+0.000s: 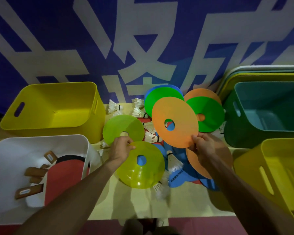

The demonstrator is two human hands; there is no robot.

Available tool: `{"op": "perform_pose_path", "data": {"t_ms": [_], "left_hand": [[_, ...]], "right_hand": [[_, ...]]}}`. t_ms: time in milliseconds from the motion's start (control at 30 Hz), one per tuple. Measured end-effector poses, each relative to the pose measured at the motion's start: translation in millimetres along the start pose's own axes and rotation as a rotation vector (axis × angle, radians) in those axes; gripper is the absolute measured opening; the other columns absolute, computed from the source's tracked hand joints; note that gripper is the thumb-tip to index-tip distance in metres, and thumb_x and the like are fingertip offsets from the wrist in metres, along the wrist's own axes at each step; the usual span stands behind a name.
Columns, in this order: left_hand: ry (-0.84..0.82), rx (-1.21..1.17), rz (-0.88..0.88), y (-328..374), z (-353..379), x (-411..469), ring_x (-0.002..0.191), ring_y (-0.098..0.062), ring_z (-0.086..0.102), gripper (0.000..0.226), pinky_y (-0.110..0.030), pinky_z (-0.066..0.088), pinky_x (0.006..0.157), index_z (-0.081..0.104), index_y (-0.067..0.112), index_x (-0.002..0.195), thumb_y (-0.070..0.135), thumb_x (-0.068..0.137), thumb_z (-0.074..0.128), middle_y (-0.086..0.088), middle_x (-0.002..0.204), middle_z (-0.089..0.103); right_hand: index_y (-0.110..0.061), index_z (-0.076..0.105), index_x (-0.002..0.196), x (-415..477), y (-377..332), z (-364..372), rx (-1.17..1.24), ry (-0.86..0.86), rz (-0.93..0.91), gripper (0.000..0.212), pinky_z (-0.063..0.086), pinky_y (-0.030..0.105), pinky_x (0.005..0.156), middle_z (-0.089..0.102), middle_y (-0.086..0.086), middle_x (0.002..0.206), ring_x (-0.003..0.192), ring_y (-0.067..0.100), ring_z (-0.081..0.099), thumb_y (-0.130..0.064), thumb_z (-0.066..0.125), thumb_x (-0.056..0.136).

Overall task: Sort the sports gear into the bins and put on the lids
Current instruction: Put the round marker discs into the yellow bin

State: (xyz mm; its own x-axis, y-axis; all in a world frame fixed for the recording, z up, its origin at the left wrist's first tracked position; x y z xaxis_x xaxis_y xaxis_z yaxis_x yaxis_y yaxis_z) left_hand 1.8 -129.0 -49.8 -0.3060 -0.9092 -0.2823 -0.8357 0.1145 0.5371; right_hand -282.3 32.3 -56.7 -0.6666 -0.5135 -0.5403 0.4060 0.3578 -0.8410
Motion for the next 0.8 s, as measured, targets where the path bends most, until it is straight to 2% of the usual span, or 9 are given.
{"op": "perform_pose_path", "data": {"t_ms": [133, 200, 300, 400, 500, 633, 667, 733, 800], "left_hand": [[0.041, 0.009, 0.080, 22.8, -18.0, -2.6, 0.085, -0.028, 0.066, 0.010, -0.038, 0.052, 0.071, 0.070, 0.013, 0.079, 0.018, 0.075, 0.078, -0.010, 0.081, 0.070], [0.078, 0.011, 0.096, 33.8, -30.0, -6.0, 0.088, -0.029, 0.064, 0.014, -0.032, 0.048, 0.070, 0.071, 0.011, 0.090, 0.018, 0.079, 0.076, -0.013, 0.088, 0.070], [0.134, -0.014, 0.079, 45.1, -46.9, -9.2, 0.093, -0.030, 0.063, 0.025, -0.028, 0.042, 0.070, 0.069, 0.009, 0.106, 0.020, 0.084, 0.071, -0.016, 0.100, 0.069], [0.183, -0.084, 0.049, 55.1, -65.5, -10.6, 0.098, -0.029, 0.063, 0.029, -0.030, 0.047, 0.077, 0.067, 0.007, 0.111, 0.021, 0.086, 0.070, -0.018, 0.105, 0.069], [0.226, -0.175, 0.025, 64.6, -88.0, -13.6, 0.102, -0.027, 0.064, 0.030, -0.026, 0.045, 0.079, 0.066, 0.005, 0.113, 0.020, 0.087, 0.067, -0.018, 0.108, 0.069], [0.290, -0.284, 0.005, 63.4, -129.4, -15.7, 0.102, -0.028, 0.064, 0.027, -0.031, 0.047, 0.082, 0.065, 0.006, 0.114, 0.020, 0.092, 0.060, -0.014, 0.110, 0.069], [0.304, -0.317, -0.007, 59.5, -140.8, -15.0, 0.097, -0.028, 0.065, 0.025, -0.033, 0.049, 0.079, 0.066, 0.007, 0.113, 0.021, 0.094, 0.057, -0.014, 0.110, 0.069], [0.315, -0.432, -0.044, 48.8, -161.7, -13.5, 0.079, -0.023, 0.064, 0.023, -0.030, 0.055, 0.062, 0.066, 0.008, 0.110, 0.019, 0.096, 0.052, -0.016, 0.106, 0.069], [0.328, -0.557, -0.084, 35.7, -183.0, -13.4, 0.069, -0.017, 0.061, 0.023, -0.025, 0.055, 0.047, 0.064, 0.006, 0.110, 0.015, 0.097, 0.048, -0.017, 0.104, 0.067]], "right_hand": [[0.001, 0.056, 0.112, 3.3, -3.4, -1.8, 0.038, -0.005, 0.035, 0.018, 0.053, 0.028, 0.055, 0.062, 0.013, 0.087, 0.065, 0.017, 0.058, -0.005, 0.051, 0.096], [0.001, 0.055, 0.116, 2.2, -8.7, -0.8, 0.096, -0.019, 0.050, 0.021, 0.056, 0.033, 0.065, 0.062, 0.019, 0.103, 0.072, 0.021, 0.061, -0.004, 0.051, 0.096], [-0.003, 0.050, 0.121, 0.0, -15.2, -0.4, 0.186, -0.049, 0.085, 0.025, 0.058, 0.035, 0.067, 0.059, 0.019, 0.110, 0.078, 0.024, 0.064, -0.005, 0.050, 0.097], [-0.005, 0.049, 0.114, -0.9, -23.9, 0.7, 0.225, -0.085, 0.088, 0.017, 0.056, 0.034, 0.064, 0.059, 0.017, 0.105, 0.078, 0.025, 0.062, -0.005, 0.049, 0.098], [-0.006, 0.048, 0.110, -2.7, -32.6, 8.2, 0.259, -0.103, 0.084, 0.012, 0.058, 0.030, 0.062, 0.057, 0.012, 0.081, 0.062, 0.017, 0.058, -0.005, 0.048, 0.098], [-0.007, 0.047, 0.116, -7.1, -46.3, 34.9, 0.307, -0.167, 0.065, 0.018, 0.053, 0.034, 0.069, 0.058, 0.011, 0.089, 0.063, 0.015, 0.062, -0.004, 0.047, 0.098], [-0.008, 0.047, 0.115, -8.9, -49.5, 43.7, 0.314, -0.190, 0.066, 0.017, 0.052, 0.034, 0.068, 0.057, 0.009, 0.084, 0.057, 0.012, 0.062, -0.005, 0.046, 0.098], [-0.008, 0.048, 0.110, -13.7, -56.5, 64.0, 0.336, -0.238, 0.062, 0.011, 0.051, 0.033, 0.068, 0.053, 0.008, 0.079, 0.048, 0.008, 0.060, -0.005, 0.043, 0.100], [-0.008, 0.048, 0.113, -20.1, -63.6, 86.5, 0.353, -0.280, 0.050, 0.015, 0.050, 0.034, 0.070, 0.058, 0.012, 0.096, 0.063, 0.013, 0.063, -0.005, 0.042, 0.100]]}}
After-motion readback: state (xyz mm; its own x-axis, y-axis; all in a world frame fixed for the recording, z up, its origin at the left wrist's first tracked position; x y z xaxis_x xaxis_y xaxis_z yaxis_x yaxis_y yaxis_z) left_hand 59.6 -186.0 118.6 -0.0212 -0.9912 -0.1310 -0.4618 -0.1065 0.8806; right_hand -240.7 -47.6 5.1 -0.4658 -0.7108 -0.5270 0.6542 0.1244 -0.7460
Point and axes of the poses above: each hand's wrist, its own x-axis towards the middle knuckle, its own z-axis out of the palm, y = z × x, the point moved 10 cm from there along x, towards the middle knuckle
